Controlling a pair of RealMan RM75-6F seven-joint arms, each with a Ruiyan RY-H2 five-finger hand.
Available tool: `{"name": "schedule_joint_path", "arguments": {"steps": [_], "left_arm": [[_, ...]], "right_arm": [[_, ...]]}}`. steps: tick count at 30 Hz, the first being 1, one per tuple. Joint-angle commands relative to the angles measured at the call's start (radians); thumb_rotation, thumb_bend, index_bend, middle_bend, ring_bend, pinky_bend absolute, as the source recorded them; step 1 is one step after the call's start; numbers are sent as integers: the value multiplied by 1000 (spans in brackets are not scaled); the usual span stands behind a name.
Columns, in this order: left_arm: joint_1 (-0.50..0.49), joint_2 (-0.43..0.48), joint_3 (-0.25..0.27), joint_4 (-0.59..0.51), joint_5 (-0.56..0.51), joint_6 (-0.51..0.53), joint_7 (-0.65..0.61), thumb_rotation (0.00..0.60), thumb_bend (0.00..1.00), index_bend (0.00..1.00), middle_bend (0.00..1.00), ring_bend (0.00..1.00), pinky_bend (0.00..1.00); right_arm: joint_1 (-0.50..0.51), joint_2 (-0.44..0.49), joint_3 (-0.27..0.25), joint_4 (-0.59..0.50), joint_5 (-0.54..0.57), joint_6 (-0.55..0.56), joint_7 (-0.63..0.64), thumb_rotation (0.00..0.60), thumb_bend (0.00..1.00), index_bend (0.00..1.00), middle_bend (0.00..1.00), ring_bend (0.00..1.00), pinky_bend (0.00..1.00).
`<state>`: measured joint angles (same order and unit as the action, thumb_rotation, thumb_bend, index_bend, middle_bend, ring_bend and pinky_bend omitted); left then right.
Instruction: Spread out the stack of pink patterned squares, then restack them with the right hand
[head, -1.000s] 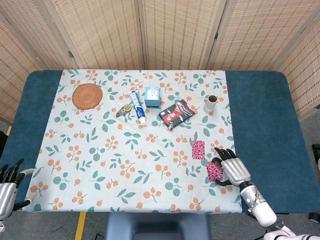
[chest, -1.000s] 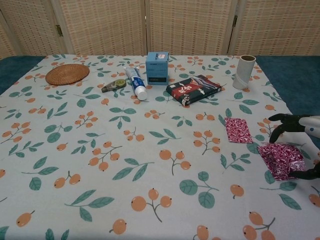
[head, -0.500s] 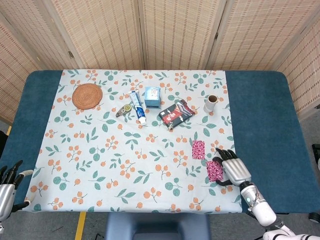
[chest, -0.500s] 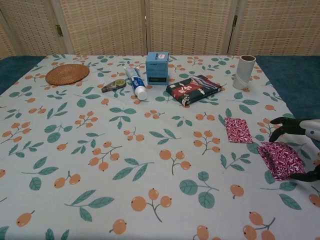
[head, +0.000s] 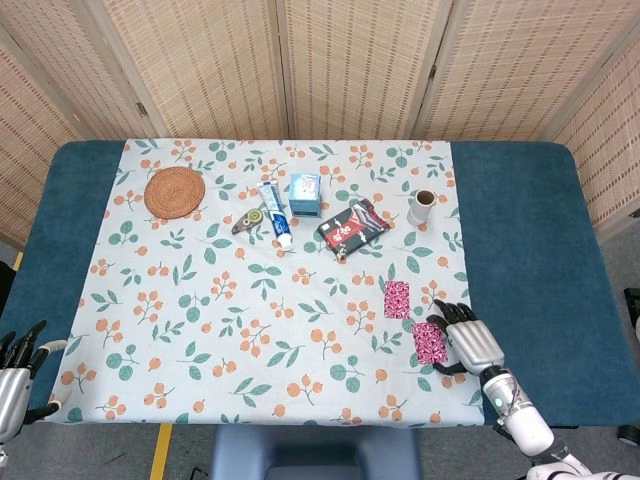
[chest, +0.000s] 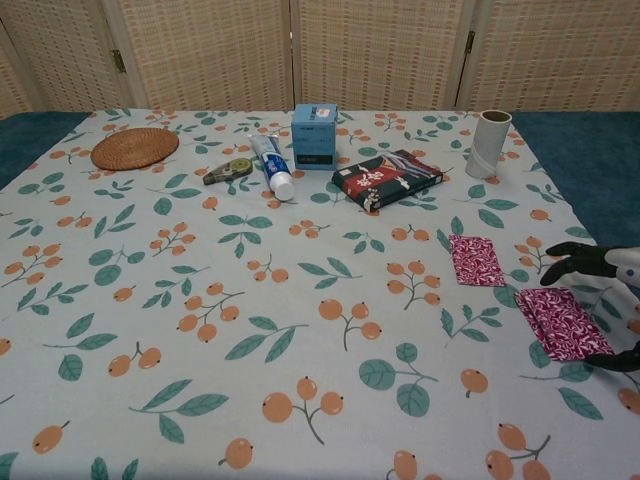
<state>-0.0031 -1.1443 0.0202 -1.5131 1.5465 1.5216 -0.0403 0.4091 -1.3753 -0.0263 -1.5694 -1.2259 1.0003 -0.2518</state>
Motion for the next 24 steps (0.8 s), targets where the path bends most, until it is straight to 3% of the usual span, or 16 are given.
{"name": "schedule_joint_path", "arguments": {"steps": [1, 7, 13, 24], "left_arm": [[0, -1, 1, 2, 1, -1, -1, 600, 281, 290, 82, 156, 0], [0, -2, 0, 4, 1, 1, -5, 600, 281, 292, 83, 157, 0], [-1, 1, 1, 4, 7, 4, -10, 600, 281, 292, 84, 157, 0], [17, 3, 8, 13, 13, 29, -28, 600, 282, 292, 89, 165, 0]], "right_arm": [[-1, 2, -1, -1, 4, -3, -4, 518, 262, 166, 39, 0, 0], [-3, 8, 8, -16, -6, 7, 2, 517, 262, 136, 38, 0, 0], [18, 33, 58, -70, -3, 13, 30, 516, 261, 136, 38, 0, 0], [118, -36, 154, -67, 224, -49, -113, 515, 262, 136, 38, 0, 0]]}}
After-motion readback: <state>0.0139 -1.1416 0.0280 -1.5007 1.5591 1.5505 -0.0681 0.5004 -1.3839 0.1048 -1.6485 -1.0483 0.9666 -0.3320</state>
